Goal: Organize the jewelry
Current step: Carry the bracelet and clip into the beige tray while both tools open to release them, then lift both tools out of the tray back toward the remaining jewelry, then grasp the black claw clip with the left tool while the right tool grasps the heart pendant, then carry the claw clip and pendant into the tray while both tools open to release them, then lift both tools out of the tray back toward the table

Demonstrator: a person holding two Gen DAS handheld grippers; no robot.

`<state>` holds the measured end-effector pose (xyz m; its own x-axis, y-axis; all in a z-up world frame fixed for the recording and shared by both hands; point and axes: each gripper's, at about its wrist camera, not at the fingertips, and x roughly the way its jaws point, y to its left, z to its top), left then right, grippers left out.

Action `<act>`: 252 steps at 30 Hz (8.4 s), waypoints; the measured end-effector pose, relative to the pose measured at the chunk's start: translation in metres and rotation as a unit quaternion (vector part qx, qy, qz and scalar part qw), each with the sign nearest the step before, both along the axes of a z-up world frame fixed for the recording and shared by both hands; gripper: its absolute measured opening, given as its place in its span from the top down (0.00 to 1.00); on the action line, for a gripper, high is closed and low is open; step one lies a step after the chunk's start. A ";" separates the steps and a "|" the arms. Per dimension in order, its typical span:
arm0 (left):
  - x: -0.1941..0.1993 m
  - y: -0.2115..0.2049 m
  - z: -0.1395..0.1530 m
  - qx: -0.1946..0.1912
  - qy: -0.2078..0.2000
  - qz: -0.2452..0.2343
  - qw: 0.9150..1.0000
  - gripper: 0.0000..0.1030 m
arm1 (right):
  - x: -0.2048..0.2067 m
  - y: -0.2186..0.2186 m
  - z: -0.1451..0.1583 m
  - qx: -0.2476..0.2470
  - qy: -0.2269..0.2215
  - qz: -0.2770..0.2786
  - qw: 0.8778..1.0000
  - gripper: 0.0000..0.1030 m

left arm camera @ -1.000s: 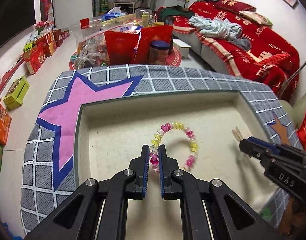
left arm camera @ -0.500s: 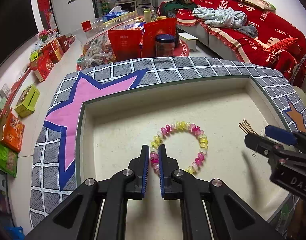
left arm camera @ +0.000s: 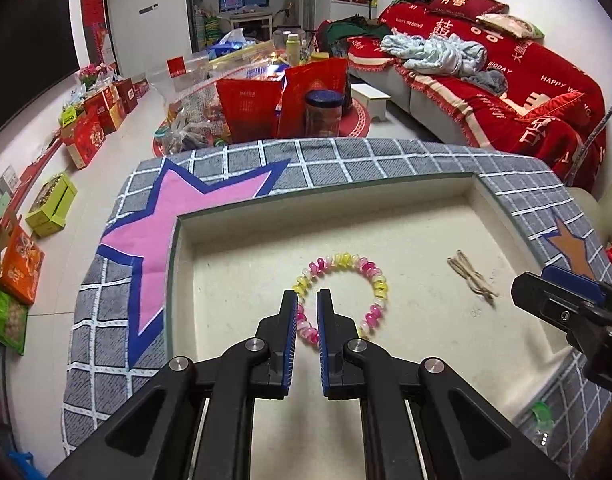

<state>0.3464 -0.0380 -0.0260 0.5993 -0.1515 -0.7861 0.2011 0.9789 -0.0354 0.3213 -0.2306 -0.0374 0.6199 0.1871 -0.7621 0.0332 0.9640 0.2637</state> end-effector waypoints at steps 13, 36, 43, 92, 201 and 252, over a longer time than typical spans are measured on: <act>-0.050 0.020 0.023 -0.025 -0.012 0.000 1.000 0.15 | -0.052 -0.001 0.016 -0.003 -0.018 -0.005 1.000 0.28; -0.165 0.061 0.002 -0.009 -0.019 -0.017 1.000 0.00 | -0.155 -0.005 0.015 0.013 -0.013 0.003 1.000 0.15; -0.207 0.063 -0.010 -0.010 -0.003 -0.016 1.000 0.00 | -0.191 -0.010 0.001 -0.005 0.008 -0.006 1.000 0.15; -0.249 0.017 -0.043 0.015 0.003 -0.037 0.999 0.40 | -0.242 0.040 -0.048 -0.124 0.053 -0.010 0.991 0.82; -0.013 0.006 -0.003 0.028 -0.030 -0.007 0.999 0.03 | 0.007 0.014 -0.004 0.009 0.014 0.017 1.000 0.41; -0.155 0.046 -0.026 -0.017 0.049 0.054 0.997 0.00 | -0.180 -0.049 -0.007 -0.090 0.035 -0.017 0.995 0.00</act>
<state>0.1912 0.0077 -0.0523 0.5343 -0.1187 -0.8369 0.0894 0.9925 -0.0837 0.1411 -0.2792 -0.0443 0.5676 0.0236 -0.8230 0.0782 0.9935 0.0825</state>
